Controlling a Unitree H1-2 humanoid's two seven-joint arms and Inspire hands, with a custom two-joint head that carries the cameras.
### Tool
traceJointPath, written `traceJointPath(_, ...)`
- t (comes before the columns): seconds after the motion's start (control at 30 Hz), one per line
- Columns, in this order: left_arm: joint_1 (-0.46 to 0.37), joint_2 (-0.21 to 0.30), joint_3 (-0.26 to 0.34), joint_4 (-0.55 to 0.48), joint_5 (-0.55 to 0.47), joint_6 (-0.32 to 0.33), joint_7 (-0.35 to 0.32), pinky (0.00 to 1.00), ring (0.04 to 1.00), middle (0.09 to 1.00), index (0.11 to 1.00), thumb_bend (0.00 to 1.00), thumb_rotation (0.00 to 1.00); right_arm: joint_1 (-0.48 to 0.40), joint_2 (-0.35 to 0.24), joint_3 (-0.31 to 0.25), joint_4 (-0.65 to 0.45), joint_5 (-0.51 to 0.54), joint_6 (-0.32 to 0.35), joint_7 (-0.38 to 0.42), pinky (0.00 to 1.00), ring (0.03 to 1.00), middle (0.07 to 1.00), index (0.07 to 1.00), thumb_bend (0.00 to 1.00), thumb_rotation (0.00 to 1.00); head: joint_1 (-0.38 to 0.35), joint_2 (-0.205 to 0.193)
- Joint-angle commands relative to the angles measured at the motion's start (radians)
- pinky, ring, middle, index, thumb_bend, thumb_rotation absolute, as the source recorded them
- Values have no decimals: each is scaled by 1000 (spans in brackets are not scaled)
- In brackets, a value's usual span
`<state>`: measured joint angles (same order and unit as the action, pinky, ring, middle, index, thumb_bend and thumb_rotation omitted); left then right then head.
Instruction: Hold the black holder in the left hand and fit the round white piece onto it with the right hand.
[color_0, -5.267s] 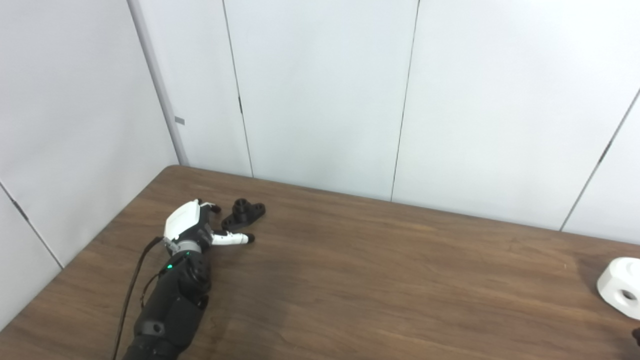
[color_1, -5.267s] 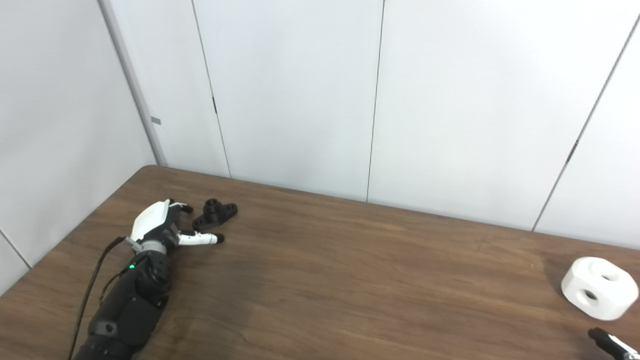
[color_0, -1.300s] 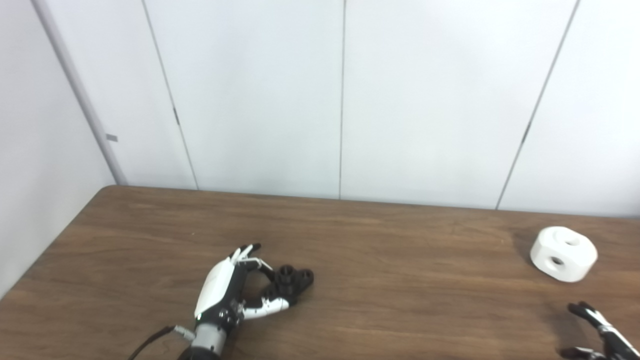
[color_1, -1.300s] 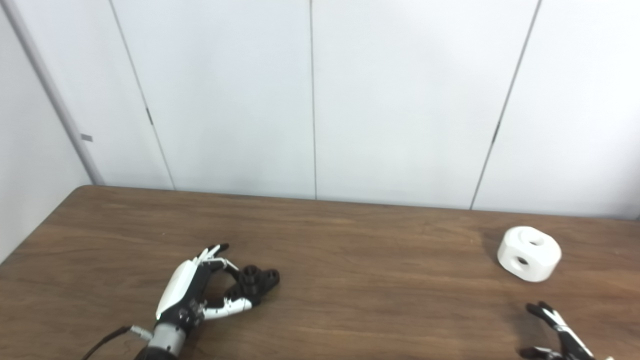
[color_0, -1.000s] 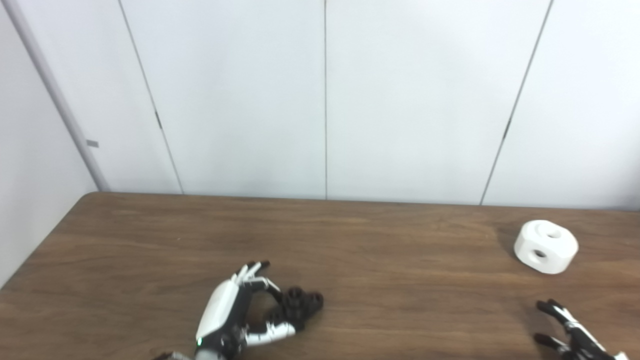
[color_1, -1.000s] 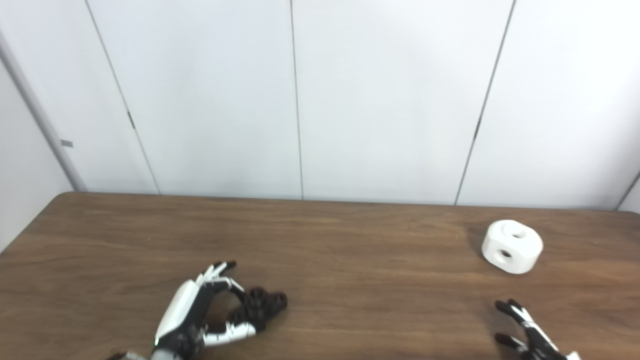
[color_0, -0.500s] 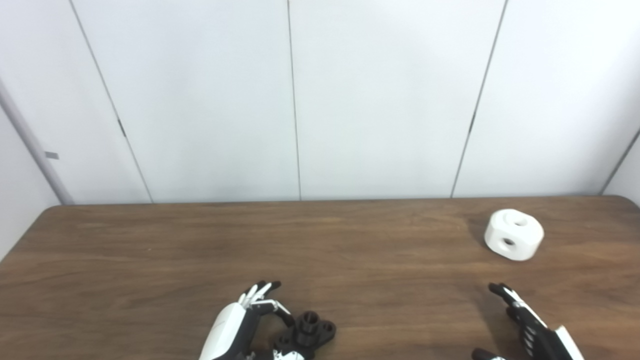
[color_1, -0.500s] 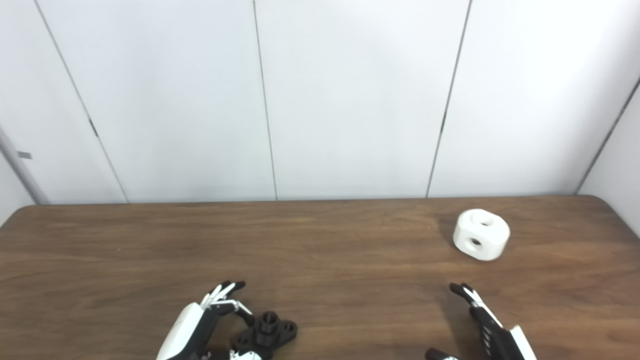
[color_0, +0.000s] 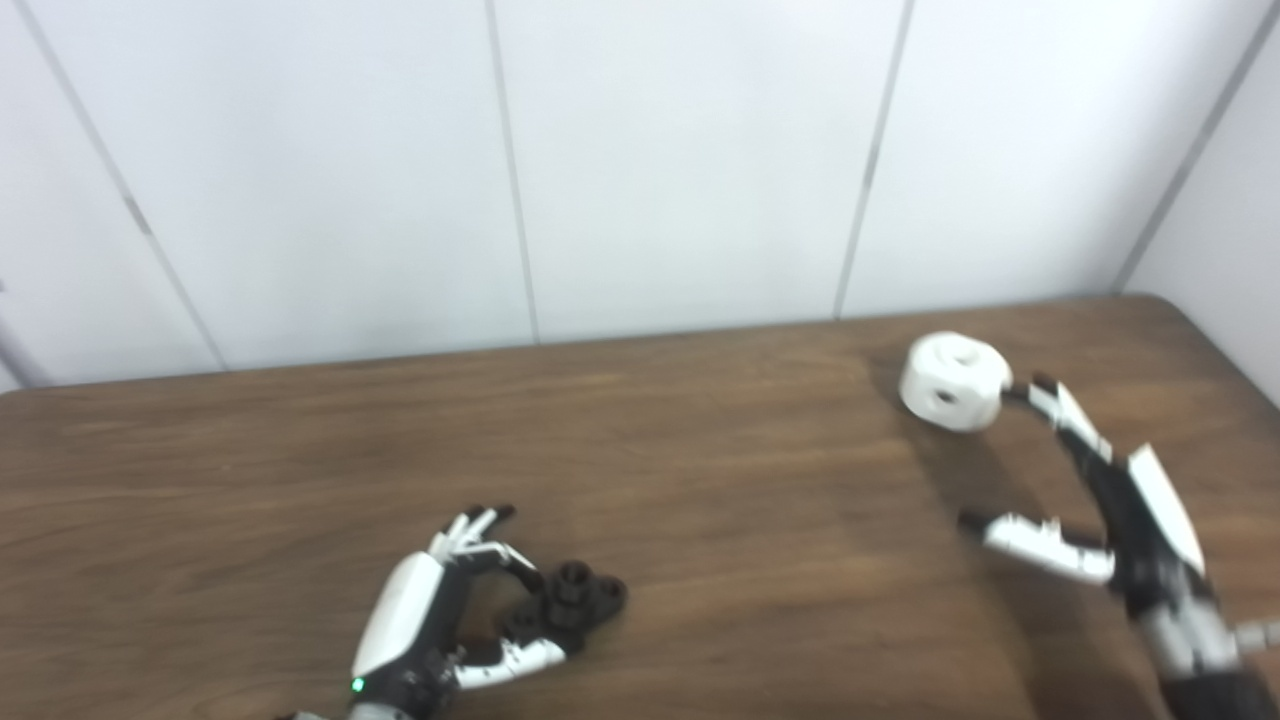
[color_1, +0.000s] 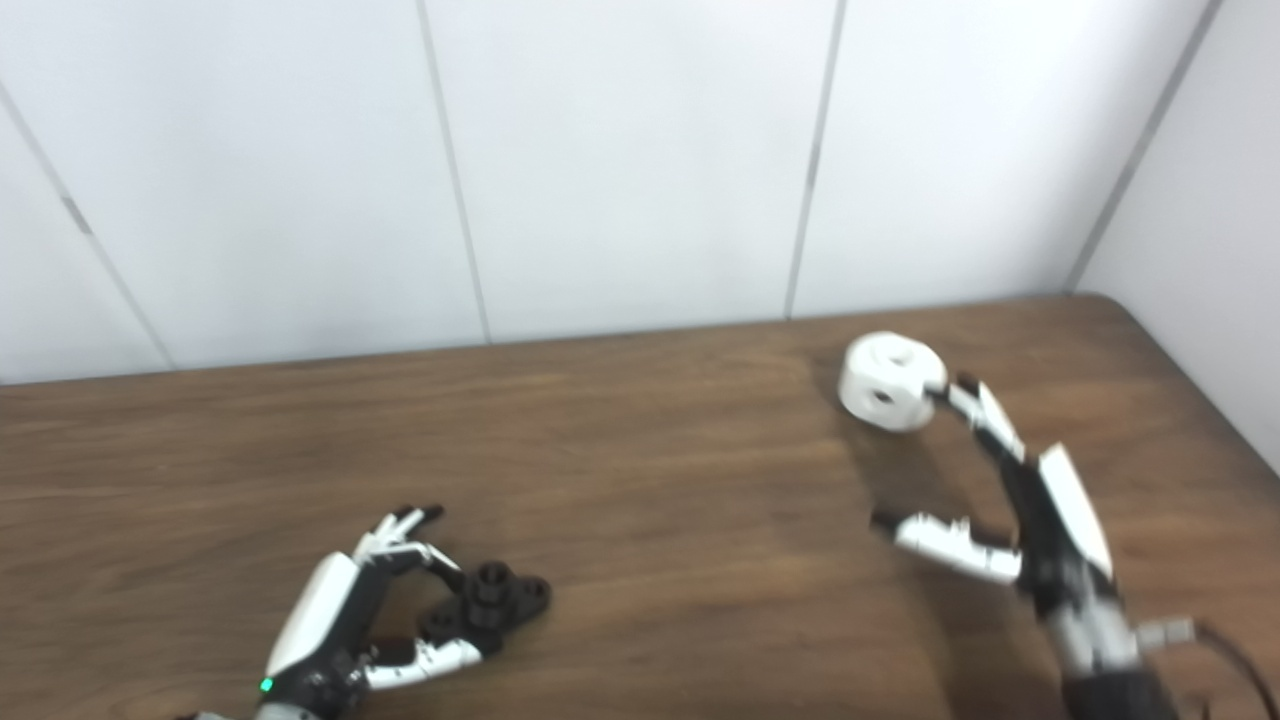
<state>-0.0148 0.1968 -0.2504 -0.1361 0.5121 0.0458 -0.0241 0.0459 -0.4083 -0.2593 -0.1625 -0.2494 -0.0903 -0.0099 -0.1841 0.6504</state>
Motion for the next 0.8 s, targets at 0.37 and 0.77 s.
traceJointPath(0.37, -26, -20, 6, 14, 3, -23, -2, 1000, 1000, 930, 481, 518, 41, -150, -208, -64, -87, -21, 197, 59, 1000, 1000, 1000, 871, 1000, 658, -52, 4)
traceJointPath(0.77, -13, -18, 17, 0, -18, -28, -12, 1000, 1000, 924, 481, 518, 39, -326, -292, 63, -273, -193, 550, 246, 929, 1000, 1000, 841, 1000, 608, -95, -6)
